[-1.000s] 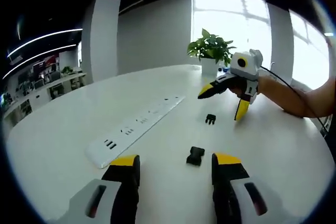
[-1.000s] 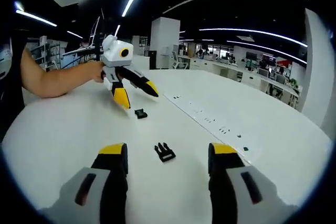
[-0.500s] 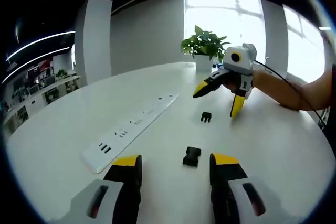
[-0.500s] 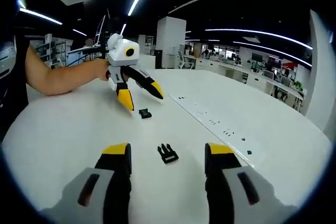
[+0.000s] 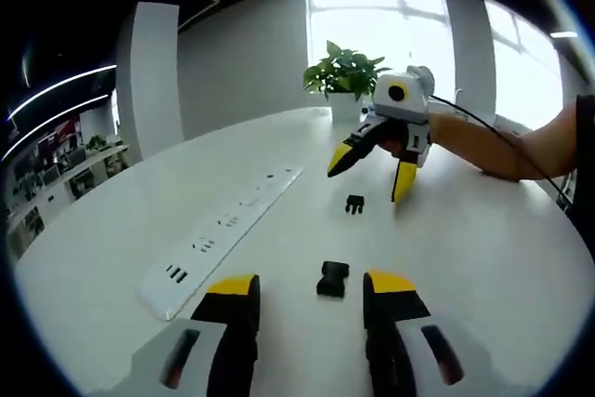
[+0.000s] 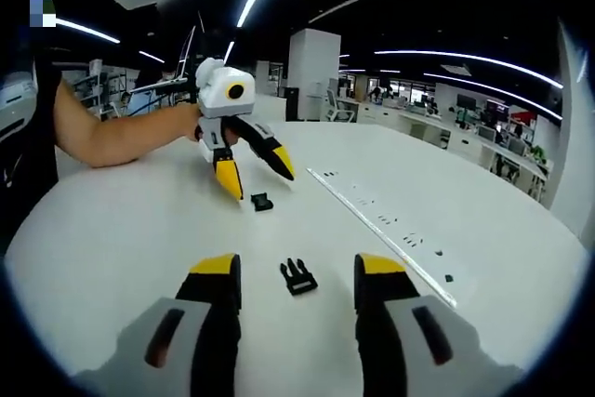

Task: Snap the two parts of the plastic buckle together until the buckle closes and remains connected.

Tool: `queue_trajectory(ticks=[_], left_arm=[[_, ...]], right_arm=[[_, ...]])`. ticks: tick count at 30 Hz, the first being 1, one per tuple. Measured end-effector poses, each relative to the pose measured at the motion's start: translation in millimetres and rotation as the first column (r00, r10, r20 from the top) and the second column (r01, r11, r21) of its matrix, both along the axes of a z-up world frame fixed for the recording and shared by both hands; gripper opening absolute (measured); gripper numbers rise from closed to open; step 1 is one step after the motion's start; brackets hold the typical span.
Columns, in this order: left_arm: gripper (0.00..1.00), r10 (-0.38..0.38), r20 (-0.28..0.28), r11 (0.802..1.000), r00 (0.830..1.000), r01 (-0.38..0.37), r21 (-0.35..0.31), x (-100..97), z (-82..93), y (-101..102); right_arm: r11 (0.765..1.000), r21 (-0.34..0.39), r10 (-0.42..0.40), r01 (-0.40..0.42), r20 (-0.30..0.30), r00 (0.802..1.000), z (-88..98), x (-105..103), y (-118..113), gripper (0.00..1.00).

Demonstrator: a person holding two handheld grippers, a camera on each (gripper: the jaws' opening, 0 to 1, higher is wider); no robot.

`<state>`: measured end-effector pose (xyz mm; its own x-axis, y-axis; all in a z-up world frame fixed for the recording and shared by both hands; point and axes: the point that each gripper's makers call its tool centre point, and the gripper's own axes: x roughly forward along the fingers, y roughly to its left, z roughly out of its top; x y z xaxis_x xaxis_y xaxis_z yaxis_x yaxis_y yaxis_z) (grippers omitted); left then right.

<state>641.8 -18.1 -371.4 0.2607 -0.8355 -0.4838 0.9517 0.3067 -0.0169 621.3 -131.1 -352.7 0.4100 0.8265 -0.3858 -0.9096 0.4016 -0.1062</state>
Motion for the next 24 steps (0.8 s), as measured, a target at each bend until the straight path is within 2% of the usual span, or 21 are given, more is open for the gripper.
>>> queue_trajectory(ticks=[5,9,24], left_arm=[[0.41,-0.031,-0.001,0.999,1.0,0.031,-0.007,-4.8,-0.5,-3],[0.4,-0.046,-0.003,0.999,0.999,0.046,-0.006,-5.4,-2.4,-5],[0.36,-0.077,0.005,0.997,0.997,0.078,-0.022,-8.9,0.1,-7]], right_arm=[[0.999,0.014,0.03,-0.03,-0.001,1.0,4.2,-2,1,0.44],[0.998,-0.011,0.069,-0.069,-0.009,0.998,-2.7,-8,2,0.4],[0.995,-0.026,0.098,-0.098,-0.005,0.995,-5.2,-4,3,0.33]])
